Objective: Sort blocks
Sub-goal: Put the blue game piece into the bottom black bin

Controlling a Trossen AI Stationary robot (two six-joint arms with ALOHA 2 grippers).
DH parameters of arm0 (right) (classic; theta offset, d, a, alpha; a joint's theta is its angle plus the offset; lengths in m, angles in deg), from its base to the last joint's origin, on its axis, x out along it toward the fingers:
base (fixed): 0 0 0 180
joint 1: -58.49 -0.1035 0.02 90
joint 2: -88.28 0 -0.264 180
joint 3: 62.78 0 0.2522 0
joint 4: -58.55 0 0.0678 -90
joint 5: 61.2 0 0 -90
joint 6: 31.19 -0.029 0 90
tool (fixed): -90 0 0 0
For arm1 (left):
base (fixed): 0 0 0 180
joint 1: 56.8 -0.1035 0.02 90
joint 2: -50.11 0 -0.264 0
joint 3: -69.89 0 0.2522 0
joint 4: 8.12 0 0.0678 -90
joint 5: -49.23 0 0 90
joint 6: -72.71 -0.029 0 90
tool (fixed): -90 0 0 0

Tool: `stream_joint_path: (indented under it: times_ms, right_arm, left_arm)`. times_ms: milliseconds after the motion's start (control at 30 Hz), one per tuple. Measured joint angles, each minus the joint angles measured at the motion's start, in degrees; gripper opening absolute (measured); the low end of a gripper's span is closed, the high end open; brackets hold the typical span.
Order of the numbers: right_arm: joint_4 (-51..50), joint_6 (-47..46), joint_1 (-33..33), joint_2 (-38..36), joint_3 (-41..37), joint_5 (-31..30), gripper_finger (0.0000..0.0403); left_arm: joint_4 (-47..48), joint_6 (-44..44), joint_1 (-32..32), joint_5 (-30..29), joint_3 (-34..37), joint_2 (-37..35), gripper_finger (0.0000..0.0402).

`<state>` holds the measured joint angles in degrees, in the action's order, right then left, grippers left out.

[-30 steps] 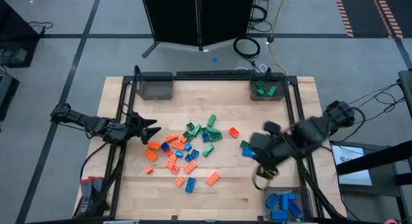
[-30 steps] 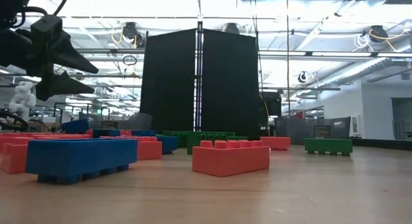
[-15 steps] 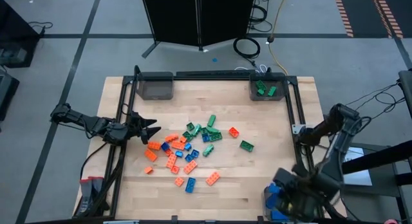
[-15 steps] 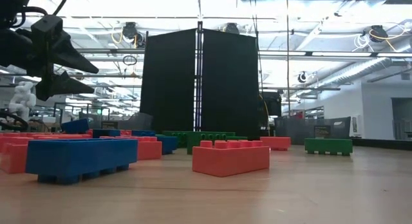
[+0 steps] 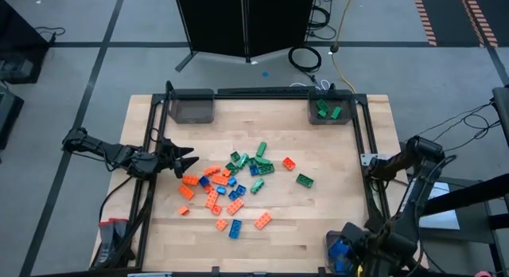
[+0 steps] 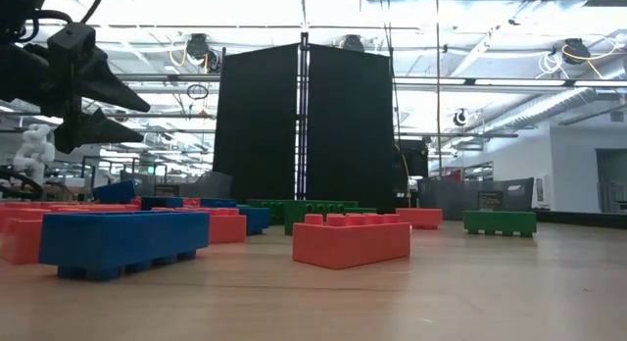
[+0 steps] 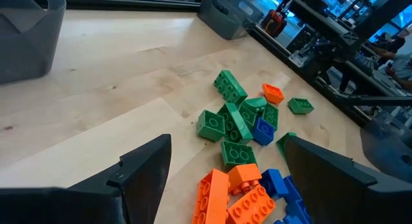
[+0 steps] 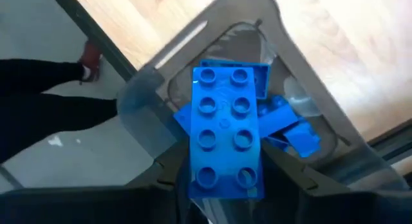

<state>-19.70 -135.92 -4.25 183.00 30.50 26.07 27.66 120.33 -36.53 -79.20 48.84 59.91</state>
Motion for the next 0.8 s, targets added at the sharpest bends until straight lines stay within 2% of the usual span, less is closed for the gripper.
stream_joint_path:
  times_ms: [300,433,533,700,800]
  right_arm:
    - [1.41,0.83,0.0,2.47,0.02,0.1,0.0127]
    - [0.99,0.55,0.0,2.46,0.02,0.34,0.0191]
    - [0.93,0.42,0.03,2.45,0.02,2.89,0.023]
    - [1.34,0.08,0.5,2.45,0.04,4.58,0.0246]
    - [1.35,-0.32,2.0,1.7,0.04,2.03,0.0243]
  left_arm:
    - [0.0,0.02,0.0,0.01,0.0,0.0,0.0303]
    - [0.0,0.02,0.0,0.02,-0.02,0.0,0.0303]
    - [0.0,0.02,0.0,0.03,-0.02,0.0,0.0303]
    - [0.0,0.0,0.0,0.04,-0.02,0.0,0.0303]
    - [0.0,0.0,0.0,0.07,-0.02,0.0,0.0303]
